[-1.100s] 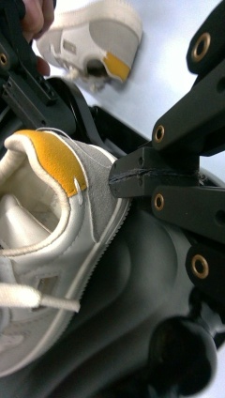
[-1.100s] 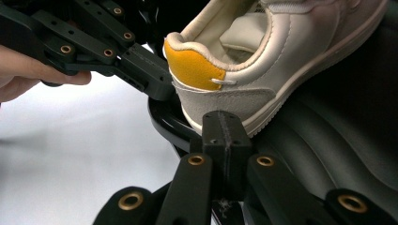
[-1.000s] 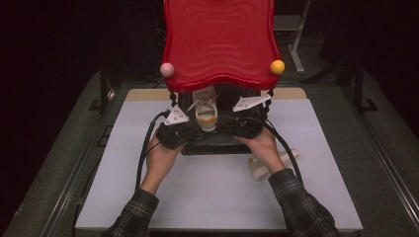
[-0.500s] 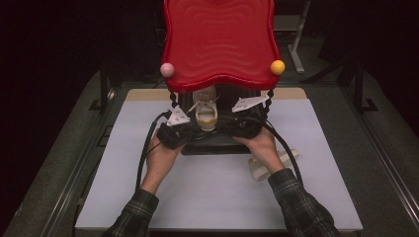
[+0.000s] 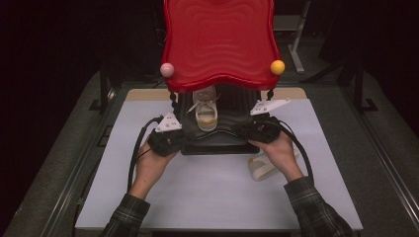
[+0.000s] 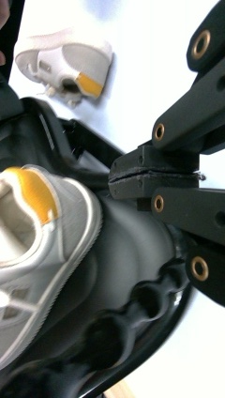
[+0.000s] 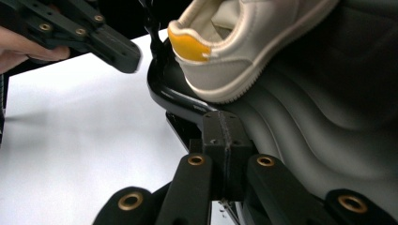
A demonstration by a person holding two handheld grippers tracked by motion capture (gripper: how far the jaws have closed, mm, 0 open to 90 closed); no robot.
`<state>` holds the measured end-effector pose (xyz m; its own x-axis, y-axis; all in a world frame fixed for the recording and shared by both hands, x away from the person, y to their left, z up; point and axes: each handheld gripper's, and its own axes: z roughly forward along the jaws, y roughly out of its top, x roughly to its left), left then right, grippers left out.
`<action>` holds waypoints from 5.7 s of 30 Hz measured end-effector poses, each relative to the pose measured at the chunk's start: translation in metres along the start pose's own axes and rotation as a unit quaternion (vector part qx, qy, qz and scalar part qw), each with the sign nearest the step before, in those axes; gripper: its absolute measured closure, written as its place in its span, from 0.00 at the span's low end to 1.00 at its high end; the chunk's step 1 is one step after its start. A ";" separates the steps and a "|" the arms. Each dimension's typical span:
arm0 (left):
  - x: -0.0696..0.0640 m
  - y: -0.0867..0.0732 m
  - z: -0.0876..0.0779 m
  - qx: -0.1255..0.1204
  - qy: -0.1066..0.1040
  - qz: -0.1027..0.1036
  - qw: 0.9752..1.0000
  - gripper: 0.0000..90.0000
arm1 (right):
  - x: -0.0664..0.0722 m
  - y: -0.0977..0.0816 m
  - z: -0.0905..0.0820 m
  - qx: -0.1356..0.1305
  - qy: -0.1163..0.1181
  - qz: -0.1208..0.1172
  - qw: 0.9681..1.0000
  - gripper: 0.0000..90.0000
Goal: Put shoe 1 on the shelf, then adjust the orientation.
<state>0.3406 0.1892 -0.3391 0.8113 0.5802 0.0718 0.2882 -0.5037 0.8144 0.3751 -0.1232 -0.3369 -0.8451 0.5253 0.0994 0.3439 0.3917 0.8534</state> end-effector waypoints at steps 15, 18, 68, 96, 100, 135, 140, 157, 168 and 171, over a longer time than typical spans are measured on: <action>-0.015 -0.054 -0.024 0.045 -0.061 -0.028 0.997 0.49 | 0.002 -0.030 -0.041 0.007 -0.012 0.003 1.000 1.00; -0.014 -0.072 -0.027 0.056 -0.056 -0.033 0.996 0.40 | 0.002 -0.039 -0.051 0.012 -0.020 0.005 1.000 1.00; 0.009 -0.156 -0.022 0.080 0.001 -0.046 0.996 0.15 | -0.011 -0.137 -0.114 0.030 -0.087 0.099 0.991 1.00; 0.009 -0.156 -0.022 0.081 0.001 -0.046 0.996 0.15 | -0.001 -0.182 -0.125 0.104 -0.076 0.132 0.983 0.99; 0.009 -0.156 -0.022 0.082 0.001 -0.046 0.996 0.15 | 0.000 -0.187 -0.132 0.109 -0.088 0.137 0.981 0.99; 0.009 -0.155 -0.022 0.081 0.001 -0.046 0.996 0.15 | -0.047 -0.164 -0.084 0.131 -0.094 0.124 0.979 0.99; 0.009 -0.155 -0.022 0.081 0.000 -0.046 0.996 0.15 | -0.048 -0.161 -0.093 0.121 -0.085 0.139 0.979 0.95; 0.009 -0.155 -0.022 0.081 0.000 -0.046 0.996 0.15 | 0.009 -0.126 -0.111 0.046 0.009 0.088 0.995 0.65; 0.009 -0.155 -0.022 0.081 0.000 -0.046 0.996 0.15 | 0.033 -0.119 -0.077 0.080 0.053 0.043 0.994 0.63; 0.009 -0.156 -0.022 0.081 0.000 -0.046 0.996 0.15 | 0.033 -0.123 -0.068 0.096 0.058 0.037 0.993 0.64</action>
<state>0.2922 0.2869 -0.4526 0.7772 0.6292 0.0015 0.4399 -0.5450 0.7138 0.2767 -0.2055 -0.4034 -0.8523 0.4713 0.2269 0.4694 0.4978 0.7293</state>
